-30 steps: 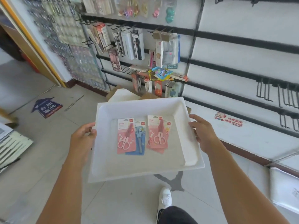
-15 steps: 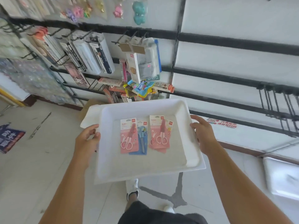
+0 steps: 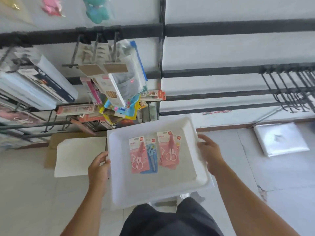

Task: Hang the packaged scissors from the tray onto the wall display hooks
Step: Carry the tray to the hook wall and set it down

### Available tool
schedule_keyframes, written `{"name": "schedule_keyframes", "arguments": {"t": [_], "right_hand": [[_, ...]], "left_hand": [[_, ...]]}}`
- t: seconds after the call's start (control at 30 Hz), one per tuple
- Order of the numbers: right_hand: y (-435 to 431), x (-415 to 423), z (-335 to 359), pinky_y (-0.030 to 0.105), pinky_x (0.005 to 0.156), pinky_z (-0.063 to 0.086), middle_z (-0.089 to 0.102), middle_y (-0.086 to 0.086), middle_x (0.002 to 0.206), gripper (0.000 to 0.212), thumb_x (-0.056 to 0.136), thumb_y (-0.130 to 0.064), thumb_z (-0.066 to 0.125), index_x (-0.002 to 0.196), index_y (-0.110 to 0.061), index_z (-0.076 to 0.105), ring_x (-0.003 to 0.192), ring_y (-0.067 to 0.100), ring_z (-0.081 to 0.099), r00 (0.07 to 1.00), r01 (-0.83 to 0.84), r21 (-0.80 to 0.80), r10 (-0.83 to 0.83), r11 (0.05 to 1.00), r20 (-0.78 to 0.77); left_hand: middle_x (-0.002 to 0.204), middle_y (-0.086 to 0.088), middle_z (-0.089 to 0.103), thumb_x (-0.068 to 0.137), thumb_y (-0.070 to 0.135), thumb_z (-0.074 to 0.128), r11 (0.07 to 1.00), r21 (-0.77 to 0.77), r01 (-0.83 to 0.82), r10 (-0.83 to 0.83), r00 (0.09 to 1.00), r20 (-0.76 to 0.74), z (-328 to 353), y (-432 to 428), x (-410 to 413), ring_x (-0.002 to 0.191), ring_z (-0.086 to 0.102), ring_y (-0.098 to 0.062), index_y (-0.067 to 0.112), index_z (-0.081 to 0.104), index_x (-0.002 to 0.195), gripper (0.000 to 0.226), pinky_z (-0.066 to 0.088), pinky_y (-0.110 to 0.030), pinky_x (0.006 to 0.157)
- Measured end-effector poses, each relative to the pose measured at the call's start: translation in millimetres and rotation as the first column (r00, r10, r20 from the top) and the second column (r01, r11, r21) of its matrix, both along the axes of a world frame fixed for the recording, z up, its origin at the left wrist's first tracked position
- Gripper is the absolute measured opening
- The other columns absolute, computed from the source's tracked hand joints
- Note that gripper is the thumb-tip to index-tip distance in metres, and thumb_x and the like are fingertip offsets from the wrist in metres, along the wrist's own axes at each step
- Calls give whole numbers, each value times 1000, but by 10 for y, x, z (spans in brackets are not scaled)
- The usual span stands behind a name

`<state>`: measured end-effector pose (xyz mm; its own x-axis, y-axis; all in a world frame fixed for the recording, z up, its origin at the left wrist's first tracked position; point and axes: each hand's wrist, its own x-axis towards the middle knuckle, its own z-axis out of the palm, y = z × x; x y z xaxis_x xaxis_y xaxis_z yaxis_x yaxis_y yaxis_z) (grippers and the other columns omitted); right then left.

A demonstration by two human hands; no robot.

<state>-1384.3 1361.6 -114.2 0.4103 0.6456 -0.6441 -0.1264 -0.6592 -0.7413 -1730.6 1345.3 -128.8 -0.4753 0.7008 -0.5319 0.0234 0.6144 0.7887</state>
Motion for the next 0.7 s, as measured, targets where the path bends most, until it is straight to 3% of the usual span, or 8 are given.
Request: {"name": "schedule_keyframes", "arguments": {"t": [0.13, 0.27, 0.33, 0.4, 0.5, 0.6, 0.7], "right_hand": [[109, 11, -341, 27, 63, 46, 59, 3, 83, 43, 97, 3, 45, 123, -20, 71, 68, 22, 52, 1000, 8, -31, -9, 999, -16], [211, 5, -617, 24, 58, 48, 60, 0, 80, 43, 97, 3, 43, 122, -19, 70, 65, 19, 55, 998, 55, -53, -56, 997, -16], [220, -11, -729, 21, 51, 49, 61, 2, 81, 46, 96, 6, 41, 119, -19, 72, 64, 19, 55, 999, 48, -67, -49, 997, -21], [193, -24, -820, 19, 47, 50, 66, 5, 87, 50, 92, 10, 40, 116, -18, 74, 67, 20, 59, 998, 45, -81, -48, 996, -31], [127, -42, -882, 17, 47, 49, 64, 4, 85, 53, 89, 13, 39, 119, -14, 74, 66, 20, 58, 996, 74, -92, -79, 993, -51], [67, -69, -905, 17, 43, 47, 63, 2, 77, 54, 88, 14, 37, 119, -13, 73, 61, 20, 56, 994, 102, -144, -108, 984, -34], [14, -106, -934, 17, 43, 49, 65, 3, 80, 54, 89, 12, 38, 126, -11, 70, 63, 21, 60, 992, 110, -173, -118, 979, -33]], "left_hand": [[108, -6, 68, 90, -6, 52, 1000, -13, -28, 28, 999, 14, -202, 103, 87, 81, 64, -14, 22, 68, 112, 38, 50, -29, 72], [115, -11, 66, 88, -10, 48, 999, -30, -26, 26, 1000, 6, -447, 204, 133, 92, 64, -27, 23, 67, 114, 46, 50, -31, 73], [111, -2, 67, 84, -14, 44, 997, -60, -41, 42, 999, 6, -570, 233, 158, 91, 66, -22, 27, 66, 107, 51, 52, -34, 77], [103, 4, 68, 83, -16, 42, 996, -69, -53, 53, 999, 5, -632, 237, 184, 85, 65, -15, 27, 68, 102, 54, 52, -29, 72], [114, 2, 66, 84, -13, 41, 995, -56, -79, 78, 997, -11, -735, 251, 164, 95, 65, -22, 20, 67, 126, 59, 52, -28, 69], [124, 1, 66, 89, -7, 39, 990, -69, -120, 118, 992, -40, -845, 251, 147, 110, 65, -27, 18, 67, 129, 55, 58, -40, 86], [136, -4, 65, 89, -6, 39, 989, -100, -114, 109, 993, -49, -934, 218, 132, 124, 61, -30, 19, 68, 128, 55, 53, -48, 100]]}}
